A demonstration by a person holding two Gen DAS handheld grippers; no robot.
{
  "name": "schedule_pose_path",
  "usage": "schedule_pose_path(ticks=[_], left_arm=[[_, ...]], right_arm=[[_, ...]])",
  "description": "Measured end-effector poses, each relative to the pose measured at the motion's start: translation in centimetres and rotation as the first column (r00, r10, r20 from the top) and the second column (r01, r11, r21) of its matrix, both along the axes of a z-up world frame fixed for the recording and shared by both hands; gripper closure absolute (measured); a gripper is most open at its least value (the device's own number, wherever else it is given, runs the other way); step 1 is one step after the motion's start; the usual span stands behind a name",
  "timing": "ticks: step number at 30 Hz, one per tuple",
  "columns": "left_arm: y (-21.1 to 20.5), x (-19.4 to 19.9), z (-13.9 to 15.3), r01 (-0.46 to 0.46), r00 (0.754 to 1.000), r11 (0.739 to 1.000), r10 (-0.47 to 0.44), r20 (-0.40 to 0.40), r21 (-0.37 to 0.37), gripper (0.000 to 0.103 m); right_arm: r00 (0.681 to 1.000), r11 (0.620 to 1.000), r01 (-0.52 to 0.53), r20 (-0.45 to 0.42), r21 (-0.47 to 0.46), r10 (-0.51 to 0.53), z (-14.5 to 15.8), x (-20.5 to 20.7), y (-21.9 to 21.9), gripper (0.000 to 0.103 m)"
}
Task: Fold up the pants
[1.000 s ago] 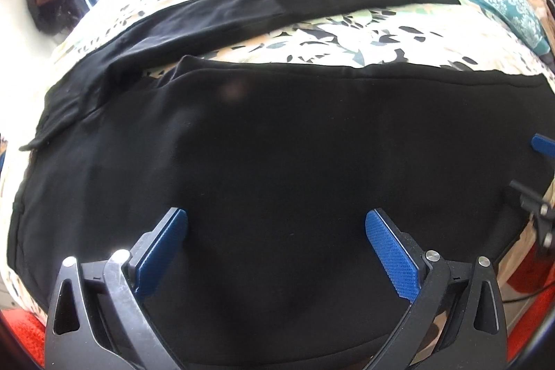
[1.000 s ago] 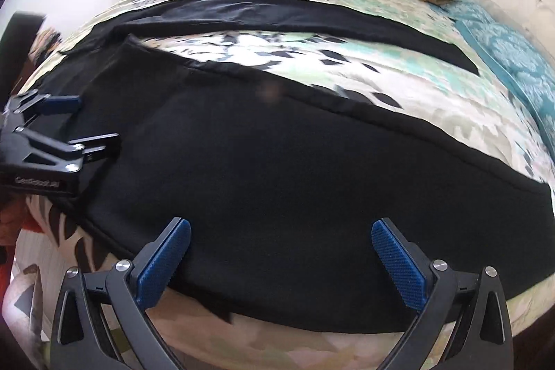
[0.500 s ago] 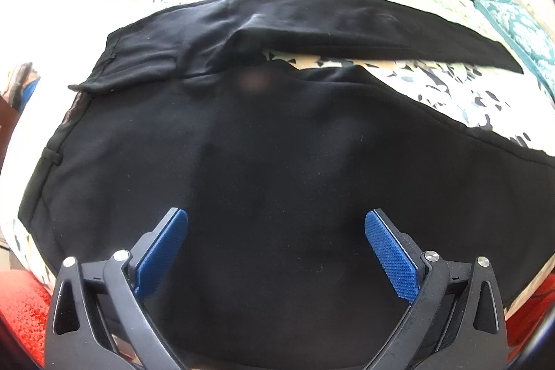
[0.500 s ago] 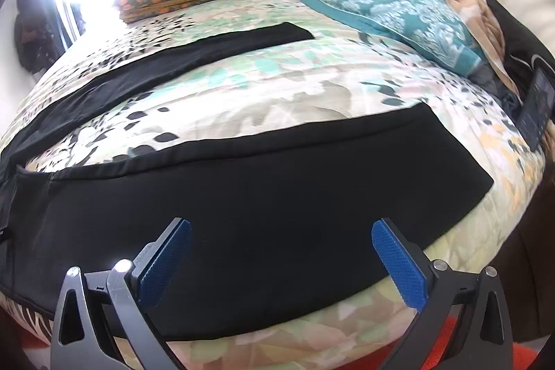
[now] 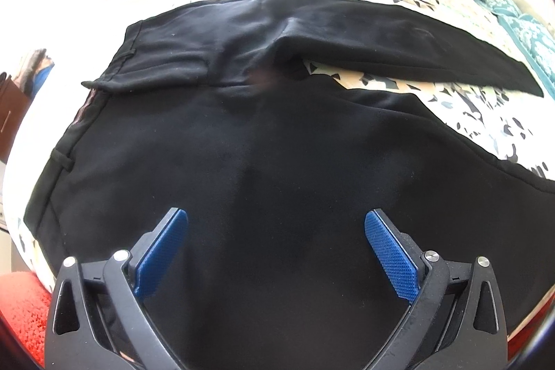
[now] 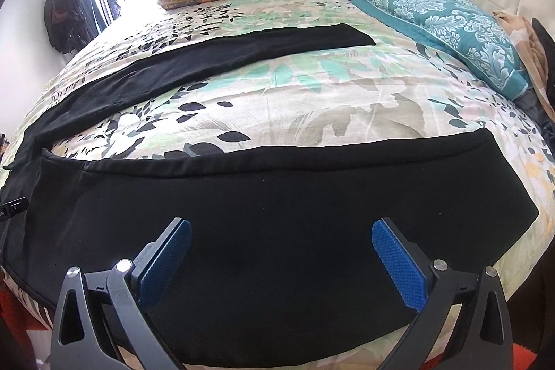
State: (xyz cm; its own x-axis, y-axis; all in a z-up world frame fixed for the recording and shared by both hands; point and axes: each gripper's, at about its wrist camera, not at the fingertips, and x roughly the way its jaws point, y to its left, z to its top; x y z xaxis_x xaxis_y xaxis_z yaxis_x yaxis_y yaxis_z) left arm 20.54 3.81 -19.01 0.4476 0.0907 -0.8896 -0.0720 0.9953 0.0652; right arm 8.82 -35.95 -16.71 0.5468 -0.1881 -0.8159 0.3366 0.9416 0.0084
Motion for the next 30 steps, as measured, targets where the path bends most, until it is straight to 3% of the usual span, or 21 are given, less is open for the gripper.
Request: schedule_pose_path(ticks=[5, 12, 16, 19, 20, 24, 27, 30], left_arm=[[-0.2, 2.6, 0.6, 0.032, 0.999, 0.999, -0.033, 0.017, 0.043, 0.001], [0.0, 10.3, 3.9, -0.007, 0.992, 1.000, 0.003, 0.130, 0.030, 0.001], [-0.4, 15.1, 2.0, -0.034, 0.991, 0.992, 0.018, 0.131, 0.119, 0.001], [0.3, 18.3, -1.6, -0.064, 0.997, 0.985, 0.054, 0.062, 0.158, 0.000], [0.7, 18.8, -2.8, -0.064, 0.997, 0.988, 0.058, 0.047, 0.143, 0.000], [1.7, 18.4, -3.9, -0.073, 0.988, 0.995, 0.064, 0.137, 0.064, 0.000], [1.8, 18.0, -4.1, -0.073, 0.985, 0.996, 0.065, 0.162, 0.044, 0.001], [1.6, 18.0, -4.2, -0.072, 0.983, 0.996, 0.062, 0.175, 0.049, 0.001]], right_arm=[[0.999, 0.999, -0.025, 0.036, 0.037, 0.024, 0.4, 0.3, 0.3, 0.000], [0.999, 0.988, -0.014, 0.052, 0.154, 0.006, 1.8, 1.8, -1.8, 0.000], [1.000, 0.991, -0.002, -0.010, 0.131, 0.003, 3.2, 7.4, -5.0, 0.000], [0.999, 0.988, 0.032, -0.022, 0.149, -0.030, 3.8, 13.2, -9.9, 0.000], [0.999, 0.992, 0.045, -0.027, 0.119, -0.042, 3.9, 15.3, -11.6, 0.000], [0.995, 0.998, 0.067, -0.075, -0.005, -0.067, 2.7, 24.0, -18.6, 0.000], [0.977, 0.985, 0.170, -0.131, 0.018, -0.166, 0.1, 28.7, -24.4, 0.000], [0.941, 0.939, 0.321, -0.151, 0.124, -0.302, -2.5, 31.1, -29.0, 0.000]])
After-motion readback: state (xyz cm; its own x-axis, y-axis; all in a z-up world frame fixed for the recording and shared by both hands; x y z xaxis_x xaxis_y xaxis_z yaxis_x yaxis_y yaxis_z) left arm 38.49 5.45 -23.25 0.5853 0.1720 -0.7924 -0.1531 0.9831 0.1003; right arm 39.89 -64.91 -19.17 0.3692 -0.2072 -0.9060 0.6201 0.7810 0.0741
